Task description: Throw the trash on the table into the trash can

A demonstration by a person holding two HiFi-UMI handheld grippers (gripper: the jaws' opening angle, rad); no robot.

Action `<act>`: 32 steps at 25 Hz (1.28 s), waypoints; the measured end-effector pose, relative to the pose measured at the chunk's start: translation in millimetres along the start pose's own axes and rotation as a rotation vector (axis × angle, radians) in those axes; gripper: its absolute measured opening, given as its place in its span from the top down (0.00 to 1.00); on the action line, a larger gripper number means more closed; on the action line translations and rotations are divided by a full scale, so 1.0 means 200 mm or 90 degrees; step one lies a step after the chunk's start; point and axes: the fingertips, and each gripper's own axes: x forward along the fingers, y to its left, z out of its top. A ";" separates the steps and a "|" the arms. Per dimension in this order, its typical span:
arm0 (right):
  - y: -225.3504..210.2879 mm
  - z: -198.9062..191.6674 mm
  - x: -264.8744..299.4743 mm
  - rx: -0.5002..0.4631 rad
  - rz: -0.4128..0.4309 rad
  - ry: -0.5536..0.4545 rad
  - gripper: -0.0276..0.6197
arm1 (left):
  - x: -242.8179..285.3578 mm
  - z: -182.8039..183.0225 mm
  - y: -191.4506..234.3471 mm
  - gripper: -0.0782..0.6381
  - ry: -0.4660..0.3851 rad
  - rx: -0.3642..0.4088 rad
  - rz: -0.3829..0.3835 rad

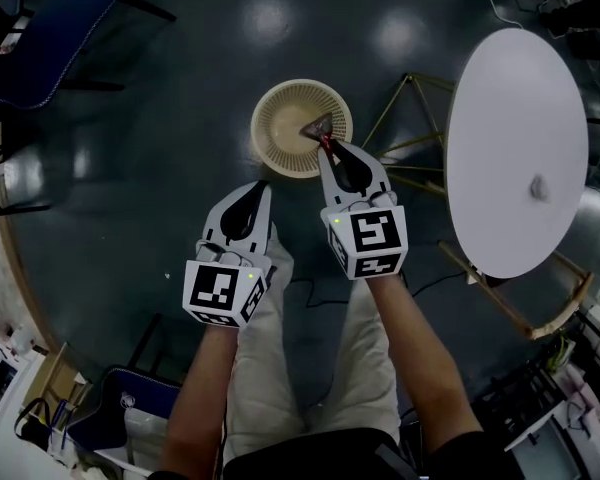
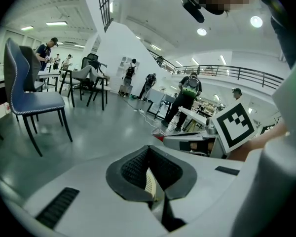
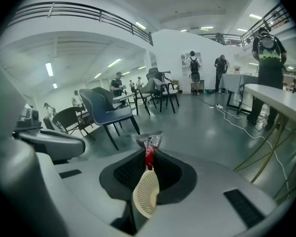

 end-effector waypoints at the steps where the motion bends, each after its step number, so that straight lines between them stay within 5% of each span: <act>1: 0.00 -0.02 0.03 0.002 -0.002 0.004 0.86 | 0.01 -0.02 0.01 0.87 0.003 0.000 0.000; 18: -0.07 -0.58 0.50 -0.027 -0.011 0.144 0.86 | 0.05 -0.22 0.21 0.87 0.041 -0.012 0.018; 25: -0.14 -0.72 0.56 0.025 -0.025 0.176 0.84 | 0.03 -0.26 0.21 0.87 0.050 -0.015 0.023; 29: -0.13 -0.75 0.59 0.040 -0.017 0.183 0.66 | 0.03 -0.29 0.22 0.87 0.057 -0.012 0.023; 32: -0.13 -0.76 0.58 0.040 -0.014 0.185 0.66 | 0.03 -0.30 0.22 0.87 0.058 -0.013 0.024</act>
